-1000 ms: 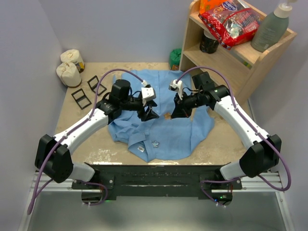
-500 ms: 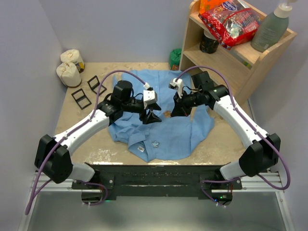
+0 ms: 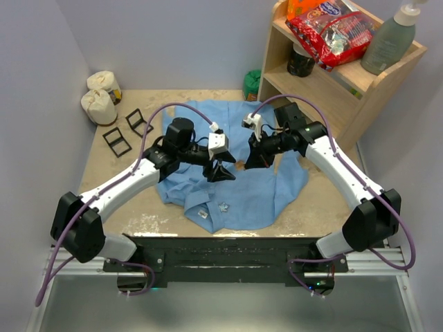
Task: Remove the brooch from the garment
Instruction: Close the brooch.
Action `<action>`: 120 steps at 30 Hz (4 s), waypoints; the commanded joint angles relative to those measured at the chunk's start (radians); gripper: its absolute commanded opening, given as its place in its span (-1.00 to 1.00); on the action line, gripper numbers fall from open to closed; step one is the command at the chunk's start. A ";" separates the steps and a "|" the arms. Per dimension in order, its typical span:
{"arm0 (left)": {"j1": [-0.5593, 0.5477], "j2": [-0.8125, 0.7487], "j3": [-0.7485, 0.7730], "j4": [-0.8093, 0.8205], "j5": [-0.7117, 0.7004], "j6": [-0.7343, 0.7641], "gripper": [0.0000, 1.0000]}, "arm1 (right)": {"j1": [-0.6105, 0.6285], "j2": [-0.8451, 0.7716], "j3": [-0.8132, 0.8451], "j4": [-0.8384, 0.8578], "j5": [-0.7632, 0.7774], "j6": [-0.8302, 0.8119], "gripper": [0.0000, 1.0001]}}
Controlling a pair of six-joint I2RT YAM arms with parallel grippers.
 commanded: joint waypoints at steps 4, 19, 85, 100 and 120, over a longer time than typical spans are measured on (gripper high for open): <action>0.093 -0.077 0.061 0.074 0.180 -0.115 0.29 | -0.003 -0.038 0.007 0.036 0.002 0.005 -1.00; 0.125 -0.091 -0.051 0.179 0.025 -0.115 0.30 | -0.003 -0.039 0.016 -0.005 -0.075 -0.019 -1.00; -0.111 0.181 -0.025 -0.077 0.105 0.173 0.44 | -0.097 0.297 -0.164 -0.311 -0.378 -0.481 -1.00; -0.166 0.265 0.043 -0.022 0.053 0.083 0.44 | -0.105 0.274 -0.176 -0.263 -0.362 -0.441 -1.00; -0.201 0.298 0.055 -0.064 0.030 0.112 0.12 | -0.106 0.251 -0.184 -0.242 -0.357 -0.423 -1.00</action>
